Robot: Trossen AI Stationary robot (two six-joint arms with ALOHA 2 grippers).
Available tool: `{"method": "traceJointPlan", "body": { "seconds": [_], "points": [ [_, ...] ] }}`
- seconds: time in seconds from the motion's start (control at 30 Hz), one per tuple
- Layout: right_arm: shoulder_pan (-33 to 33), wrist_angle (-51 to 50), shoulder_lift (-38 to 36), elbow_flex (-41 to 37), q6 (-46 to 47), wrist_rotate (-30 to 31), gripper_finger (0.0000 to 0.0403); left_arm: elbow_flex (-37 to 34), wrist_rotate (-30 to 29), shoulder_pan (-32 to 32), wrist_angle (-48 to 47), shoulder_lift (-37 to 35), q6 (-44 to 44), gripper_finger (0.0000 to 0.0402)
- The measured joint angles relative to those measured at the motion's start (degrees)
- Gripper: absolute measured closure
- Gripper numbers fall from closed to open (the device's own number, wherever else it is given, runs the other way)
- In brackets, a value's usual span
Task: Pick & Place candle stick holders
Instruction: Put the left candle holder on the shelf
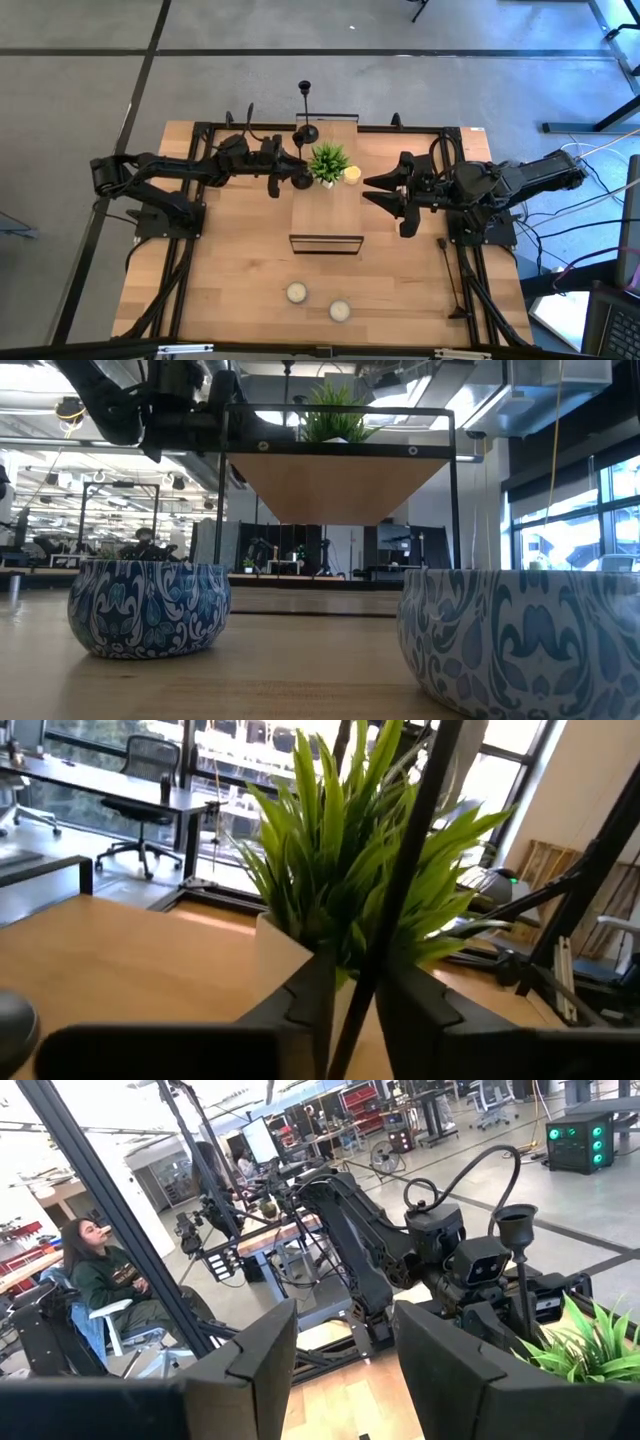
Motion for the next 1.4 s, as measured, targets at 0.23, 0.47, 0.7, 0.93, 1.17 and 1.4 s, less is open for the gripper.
{"method": "traceJointPlan", "body": {
  "seconds": [0.23,0.47,0.7,0.93,1.17,1.4],
  "points": [
    [-0.3,-0.2,0.0,0.0,0.0,0.0,0.0231,0.0,-0.6,-0.1,-1.4,-1.5,-0.7,0.0291],
    [-0.3,-0.2,0.0,0.0,0.0,0.0,0.0231,0.0,-0.8,-0.1,-3.3,-3.6,-6.6,0.0276],
    [-0.3,-0.2,0.0,0.0,-0.3,0.0,0.0231,0.0,-0.9,-0.1,-8.0,-5.9,-9.5,0.0274],
    [-0.3,-0.4,0.0,0.0,-0.4,0.0,0.0231,0.0,-0.7,-0.1,-10.3,-8.9,-9.6,0.0274],
    [-0.3,-0.4,0.0,0.0,-0.5,0.0,0.0231,0.0,-0.2,-0.1,-17.2,-12.7,-11.0,0.0274],
    [-0.3,-1.3,0.0,0.0,-0.5,0.0,0.0231,0.0,0.0,-0.1,-25.4,-17.2,-12.4,0.0274]
  ]
}}
